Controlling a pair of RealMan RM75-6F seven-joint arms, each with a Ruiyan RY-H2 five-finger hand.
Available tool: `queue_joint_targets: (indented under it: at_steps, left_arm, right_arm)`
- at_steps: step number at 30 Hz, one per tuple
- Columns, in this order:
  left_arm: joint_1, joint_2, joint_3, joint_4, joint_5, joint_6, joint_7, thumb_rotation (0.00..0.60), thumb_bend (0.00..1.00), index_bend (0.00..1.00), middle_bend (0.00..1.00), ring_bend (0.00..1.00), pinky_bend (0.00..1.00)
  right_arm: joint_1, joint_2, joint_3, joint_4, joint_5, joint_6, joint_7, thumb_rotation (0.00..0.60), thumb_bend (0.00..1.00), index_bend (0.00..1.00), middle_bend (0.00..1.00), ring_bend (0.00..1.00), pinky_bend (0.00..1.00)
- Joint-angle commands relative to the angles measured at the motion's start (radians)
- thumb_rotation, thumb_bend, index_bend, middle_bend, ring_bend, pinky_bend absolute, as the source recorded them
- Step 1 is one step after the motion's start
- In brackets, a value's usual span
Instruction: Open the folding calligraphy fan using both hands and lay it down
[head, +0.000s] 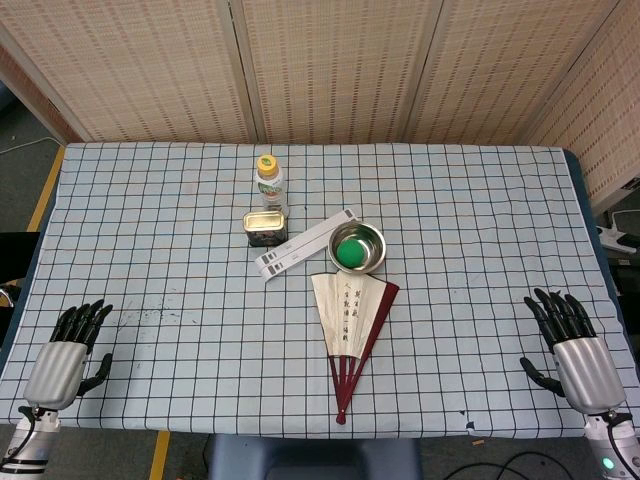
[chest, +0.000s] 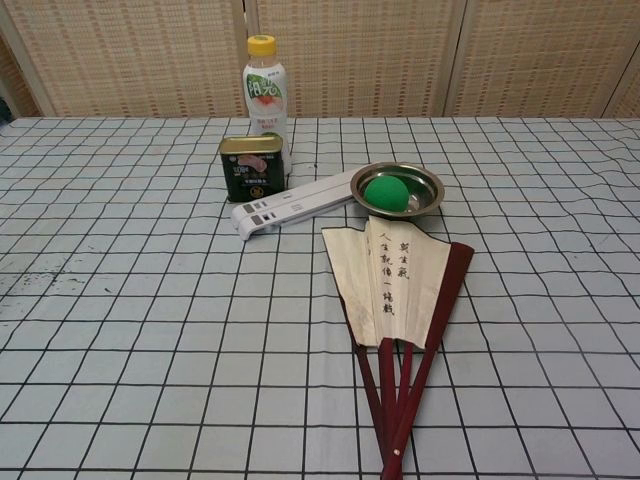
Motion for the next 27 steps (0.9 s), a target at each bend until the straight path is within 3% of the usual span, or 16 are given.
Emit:
queue_joint_targets:
  at_steps: [1,8,15,19,27]
  left_arm:
    - [-0.002,-0.005,-0.002,0.002,0.011,0.008,-0.005,0.600,0.47,0.00,0.00,0.00,0.05]
    - [-0.007,-0.008,-0.004,0.007,0.029,0.021,-0.045,0.600,0.47,0.00,0.00,0.00,0.05]
    - [-0.009,0.008,0.001,-0.012,0.024,0.008,-0.062,0.600,0.47,0.00,0.00,0.00,0.05]
    - [-0.009,0.021,0.007,-0.022,0.022,-0.002,-0.069,0.600,0.47,0.00,0.00,0.00,0.05]
    - [-0.008,0.033,0.007,-0.036,0.011,-0.010,-0.071,0.600,0.47,0.00,0.00,0.00,0.05]
  right_arm:
    - [0.002,-0.001,-0.003,0.002,-0.005,-0.003,0.000,0.600,0.20,0.00,0.00,0.00,0.00]
    - [0.035,-0.036,-0.004,0.038,-0.045,-0.029,-0.023,0.600,0.20,0.01,0.00,0.00,0.00]
    - [0.172,-0.140,0.017,0.106,-0.102,-0.182,-0.101,0.600,0.20,0.27,0.00,0.00,0.00]
    - [0.259,-0.248,0.026,0.179,-0.112,-0.285,-0.099,0.600,0.20,0.37,0.00,0.00,0.00]
    - [0.362,-0.412,0.036,0.297,-0.115,-0.381,-0.162,0.600,0.20,0.42,0.00,0.00,0.00]
